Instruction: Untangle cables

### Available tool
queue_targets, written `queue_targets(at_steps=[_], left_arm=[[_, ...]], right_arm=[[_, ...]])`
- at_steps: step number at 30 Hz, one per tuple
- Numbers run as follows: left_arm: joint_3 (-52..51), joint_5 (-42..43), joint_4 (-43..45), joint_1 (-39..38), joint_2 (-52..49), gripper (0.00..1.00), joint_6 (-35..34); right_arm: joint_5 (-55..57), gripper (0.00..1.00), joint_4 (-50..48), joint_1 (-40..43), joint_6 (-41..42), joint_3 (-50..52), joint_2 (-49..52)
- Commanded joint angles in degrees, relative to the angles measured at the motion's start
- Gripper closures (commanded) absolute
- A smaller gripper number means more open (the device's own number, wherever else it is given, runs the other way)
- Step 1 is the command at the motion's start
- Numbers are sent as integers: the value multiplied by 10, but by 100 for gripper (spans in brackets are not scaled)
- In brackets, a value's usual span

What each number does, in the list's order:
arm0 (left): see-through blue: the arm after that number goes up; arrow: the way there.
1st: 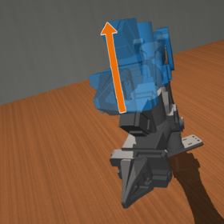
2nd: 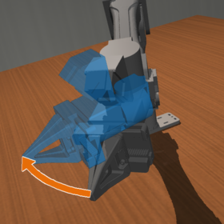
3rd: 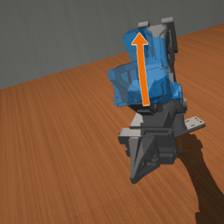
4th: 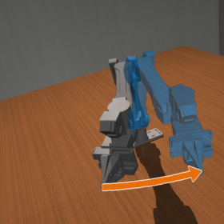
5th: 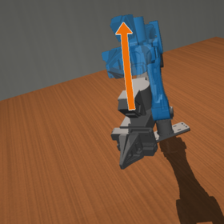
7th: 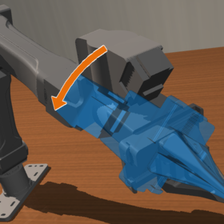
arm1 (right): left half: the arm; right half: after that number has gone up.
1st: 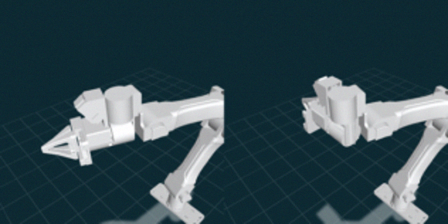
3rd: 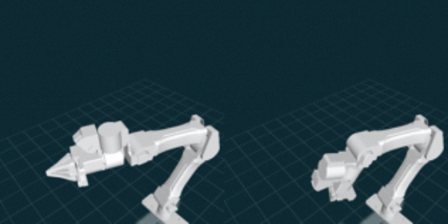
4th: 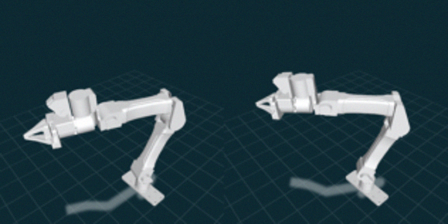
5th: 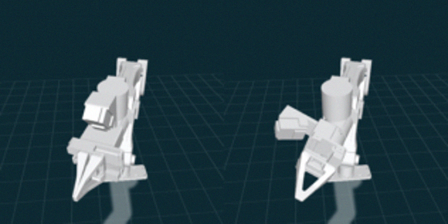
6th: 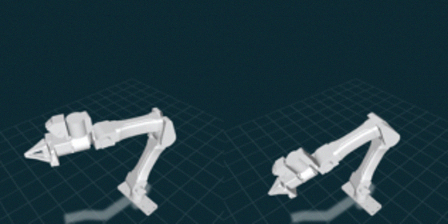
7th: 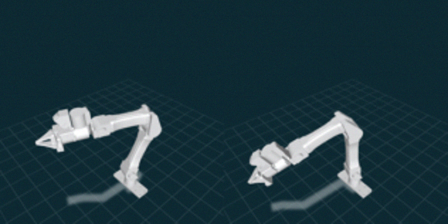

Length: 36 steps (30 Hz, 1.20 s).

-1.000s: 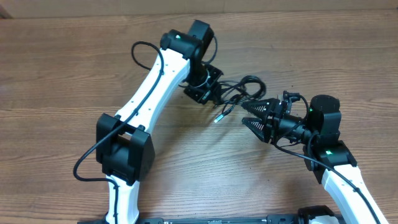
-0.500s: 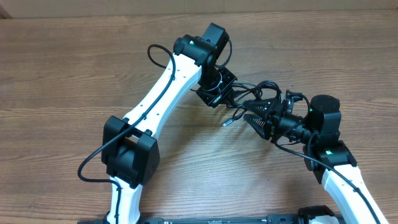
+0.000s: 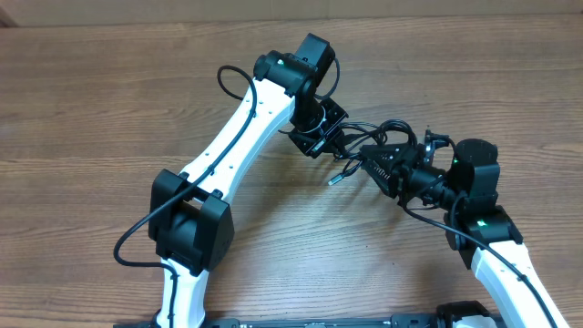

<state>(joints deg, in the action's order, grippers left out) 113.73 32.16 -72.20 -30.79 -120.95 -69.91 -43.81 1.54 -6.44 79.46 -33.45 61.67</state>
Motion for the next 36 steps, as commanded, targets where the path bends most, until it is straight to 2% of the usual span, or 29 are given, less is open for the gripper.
queue_targets(at_steps=[1, 9, 17, 18, 25, 36], left_arm=[[15, 20, 0, 1, -1, 96, 14], [15, 19, 1, 1, -1, 96, 13], [15, 20, 0, 1, -1, 96, 11], [15, 20, 0, 1, -1, 96, 9], [15, 15, 3, 1, -1, 96, -4], [15, -73, 5, 5, -1, 96, -17]], right_arm=[[25, 83, -2, -3, 0, -14, -1], [33, 91, -2, -3, 0, -14, -1], [33, 92, -2, -3, 0, -14, -1], [33, 96, -2, -3, 0, -14, -1], [38, 96, -2, -3, 0, -14, -1], [32, 96, 7, -3, -5, -14, -1]])
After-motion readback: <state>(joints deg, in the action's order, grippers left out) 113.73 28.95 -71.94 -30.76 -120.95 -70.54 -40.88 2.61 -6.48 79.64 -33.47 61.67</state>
